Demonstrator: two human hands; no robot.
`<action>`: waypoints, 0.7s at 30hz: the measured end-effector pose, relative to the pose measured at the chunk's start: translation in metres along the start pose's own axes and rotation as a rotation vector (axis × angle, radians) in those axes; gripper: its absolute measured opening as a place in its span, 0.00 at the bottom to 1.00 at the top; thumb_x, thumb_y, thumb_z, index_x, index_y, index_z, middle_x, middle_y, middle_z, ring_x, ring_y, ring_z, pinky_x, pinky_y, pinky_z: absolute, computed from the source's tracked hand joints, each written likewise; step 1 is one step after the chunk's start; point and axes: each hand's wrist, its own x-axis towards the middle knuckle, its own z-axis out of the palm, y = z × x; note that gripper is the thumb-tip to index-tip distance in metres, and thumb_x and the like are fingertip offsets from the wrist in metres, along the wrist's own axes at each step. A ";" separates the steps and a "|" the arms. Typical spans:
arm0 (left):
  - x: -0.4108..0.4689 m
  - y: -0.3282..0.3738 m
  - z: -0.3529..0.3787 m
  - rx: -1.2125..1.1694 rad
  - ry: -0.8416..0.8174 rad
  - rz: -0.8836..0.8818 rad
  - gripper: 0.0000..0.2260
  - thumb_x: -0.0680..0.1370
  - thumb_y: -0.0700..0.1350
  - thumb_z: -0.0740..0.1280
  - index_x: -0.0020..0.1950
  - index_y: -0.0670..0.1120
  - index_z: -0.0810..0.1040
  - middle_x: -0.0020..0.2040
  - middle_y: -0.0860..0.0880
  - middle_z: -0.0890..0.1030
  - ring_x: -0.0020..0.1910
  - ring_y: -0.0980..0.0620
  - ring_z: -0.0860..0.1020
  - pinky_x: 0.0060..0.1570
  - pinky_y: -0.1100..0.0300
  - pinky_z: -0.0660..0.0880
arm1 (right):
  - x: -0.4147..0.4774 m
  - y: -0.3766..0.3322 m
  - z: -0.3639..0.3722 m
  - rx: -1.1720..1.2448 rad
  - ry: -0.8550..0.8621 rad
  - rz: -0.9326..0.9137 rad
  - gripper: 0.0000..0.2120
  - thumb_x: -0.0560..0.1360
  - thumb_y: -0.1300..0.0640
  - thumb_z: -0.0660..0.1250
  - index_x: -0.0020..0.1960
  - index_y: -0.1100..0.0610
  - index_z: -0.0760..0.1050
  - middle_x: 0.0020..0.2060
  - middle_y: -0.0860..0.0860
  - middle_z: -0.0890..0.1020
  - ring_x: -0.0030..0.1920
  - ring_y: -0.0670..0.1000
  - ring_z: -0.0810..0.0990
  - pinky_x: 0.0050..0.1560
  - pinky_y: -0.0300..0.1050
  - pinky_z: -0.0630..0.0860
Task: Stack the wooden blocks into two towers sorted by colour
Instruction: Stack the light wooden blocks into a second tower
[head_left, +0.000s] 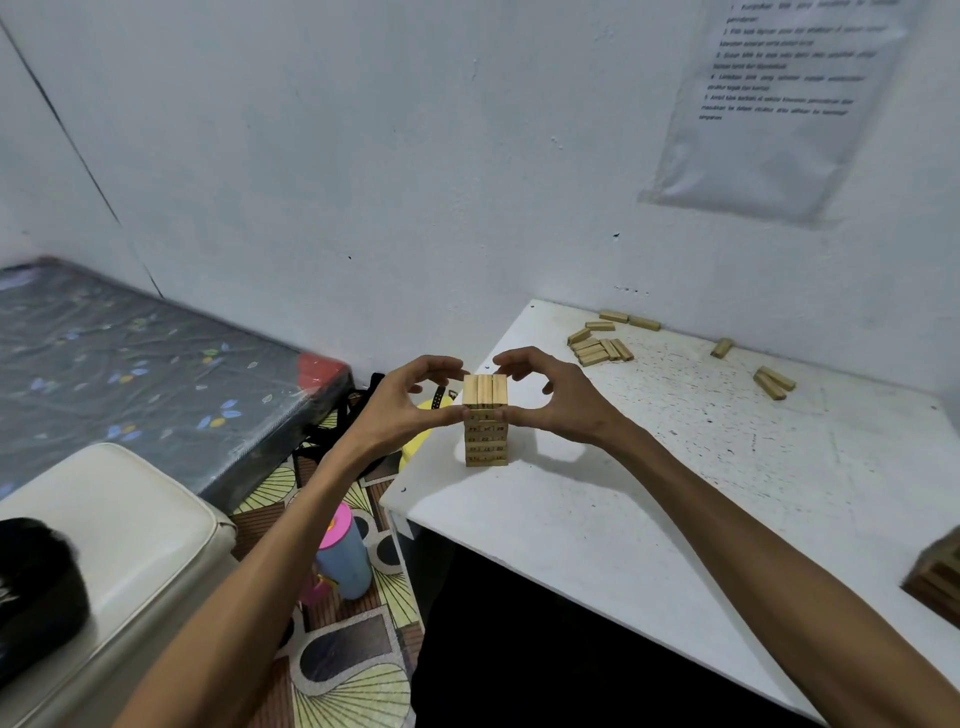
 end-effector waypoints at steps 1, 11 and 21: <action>0.000 0.000 0.001 -0.001 0.003 0.001 0.30 0.68 0.64 0.75 0.68 0.55 0.78 0.62 0.62 0.82 0.63 0.60 0.78 0.67 0.44 0.74 | 0.000 0.000 0.000 -0.001 0.003 0.000 0.29 0.71 0.49 0.81 0.69 0.47 0.75 0.58 0.39 0.82 0.60 0.41 0.78 0.50 0.23 0.66; 0.002 -0.002 0.003 -0.009 0.015 -0.001 0.30 0.68 0.64 0.76 0.67 0.56 0.78 0.61 0.63 0.82 0.62 0.59 0.78 0.66 0.43 0.75 | -0.002 0.001 0.002 0.017 0.016 0.003 0.27 0.72 0.50 0.80 0.69 0.49 0.75 0.60 0.40 0.82 0.59 0.41 0.78 0.51 0.23 0.67; 0.005 -0.002 0.004 0.006 0.010 0.003 0.31 0.67 0.65 0.76 0.67 0.55 0.78 0.60 0.61 0.83 0.61 0.59 0.79 0.66 0.45 0.75 | -0.002 0.000 0.002 0.027 0.023 0.011 0.27 0.73 0.50 0.80 0.69 0.48 0.76 0.59 0.41 0.83 0.60 0.40 0.79 0.50 0.22 0.66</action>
